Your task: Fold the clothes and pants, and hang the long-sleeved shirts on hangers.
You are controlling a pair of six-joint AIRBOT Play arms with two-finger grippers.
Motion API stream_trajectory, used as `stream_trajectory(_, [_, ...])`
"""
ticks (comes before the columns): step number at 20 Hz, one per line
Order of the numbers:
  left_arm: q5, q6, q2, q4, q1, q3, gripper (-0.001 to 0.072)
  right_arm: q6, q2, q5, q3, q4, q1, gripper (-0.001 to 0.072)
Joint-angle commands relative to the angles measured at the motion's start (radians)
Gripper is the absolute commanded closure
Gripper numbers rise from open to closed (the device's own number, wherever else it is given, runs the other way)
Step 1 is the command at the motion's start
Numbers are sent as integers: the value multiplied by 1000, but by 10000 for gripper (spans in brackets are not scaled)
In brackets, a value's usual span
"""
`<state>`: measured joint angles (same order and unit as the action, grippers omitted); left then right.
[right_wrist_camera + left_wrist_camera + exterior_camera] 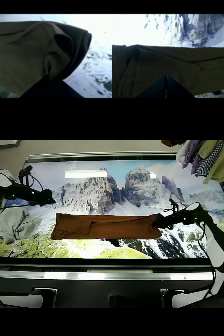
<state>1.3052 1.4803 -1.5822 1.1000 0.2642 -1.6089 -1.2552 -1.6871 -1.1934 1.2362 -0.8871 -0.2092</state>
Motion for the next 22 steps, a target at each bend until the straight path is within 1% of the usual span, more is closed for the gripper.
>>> stream_trajectory(1, [-51, 100, -23, -40, -84, 26, 688, -123, 116, -32, 3, -132, 6, 686])
stream_trajectory(2, [-75, 122, -37, -48, -122, 35, 688, -165, 156, -42, 13, -195, 6, 686])
stream_trajectory(3, [-94, 122, -58, -61, -165, 39, 688, -214, 193, -68, 37, -262, 6, 686])
stream_trajectory(5, [-115, 129, -113, -109, -270, 40, 688, -261, 250, -144, 100, -342, 6, 685])
stream_trajectory(8, [-196, 139, -198, -206, -454, 40, 688, -285, 326, -230, 197, -371, 6, 685])
stream_trajectory(10, [-294, 187, -243, -265, -571, 39, 689, -314, 363, -270, 250, -388, 6, 685])
stream_trajectory(13, [-447, 189, -297, -420, -708, 38, 690, -339, 401, -357, 302, -391, 6, 685])
stream_trajectory(16, [-560, 189, -344, -515, -791, 31, 690, -348, 433, -461, 316, -392, 6, 685])
stream_trajectory(18, [-563, 189, -399, -558, -826, -18, 690, -412, 465, -476, 317, -386, 6, 685])
stream_trajectory(21, [-555, 190, -482, -597, -871, -128, 690, -417, 505, -473, 317, -383, 6, 685])
stream_trajectory(22, [-554, 205, -509, -602, -885, -167, 690, -417, 514, -473, 317, -389, 6, 685])
